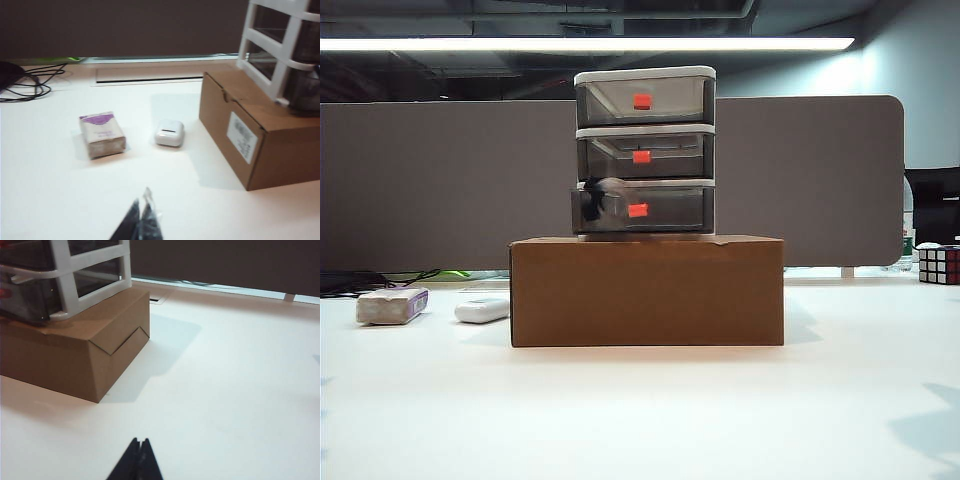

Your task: Open the third layer of the drawer on the table, pick up the transparent tape on the table and put it in, and finally close the drawer.

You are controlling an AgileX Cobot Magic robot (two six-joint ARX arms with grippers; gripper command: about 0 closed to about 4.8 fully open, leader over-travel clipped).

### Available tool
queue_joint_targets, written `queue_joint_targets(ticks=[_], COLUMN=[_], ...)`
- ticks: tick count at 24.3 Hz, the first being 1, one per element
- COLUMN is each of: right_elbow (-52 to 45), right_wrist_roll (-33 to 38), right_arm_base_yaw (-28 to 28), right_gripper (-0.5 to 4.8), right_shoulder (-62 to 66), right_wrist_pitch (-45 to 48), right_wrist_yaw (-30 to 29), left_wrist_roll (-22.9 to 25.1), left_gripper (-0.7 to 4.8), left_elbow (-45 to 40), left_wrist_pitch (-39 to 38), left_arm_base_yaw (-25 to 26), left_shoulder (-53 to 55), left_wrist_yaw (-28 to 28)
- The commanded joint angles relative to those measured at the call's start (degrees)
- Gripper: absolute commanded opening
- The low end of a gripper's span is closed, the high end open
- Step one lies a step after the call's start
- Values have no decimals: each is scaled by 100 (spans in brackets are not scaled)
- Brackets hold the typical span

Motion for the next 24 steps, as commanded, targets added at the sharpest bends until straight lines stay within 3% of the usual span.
queue_joint_targets(ticks=[1,3,6,24], right_elbow=[-35,-35,-35,-35], right_wrist_roll=[-13,59,302,293], right_arm_base_yaw=[-63,-33,-31,-31], right_gripper=[-5,-5,-4,-5], right_shoulder=[-11,-11,-11,-11], right_wrist_pitch=[111,94,87,90], right_wrist_yaw=[-4,-9,-4,0], left_wrist_roll=[103,122,39,39], left_gripper=[-6,-5,-5,-5], left_elbow=[33,33,35,35], left_wrist_pitch=[175,155,35,17], left_arm_base_yaw=[85,85,83,83], left_shoulder=[2,2,2,2], left_wrist_yaw=[-125,-225,74,81])
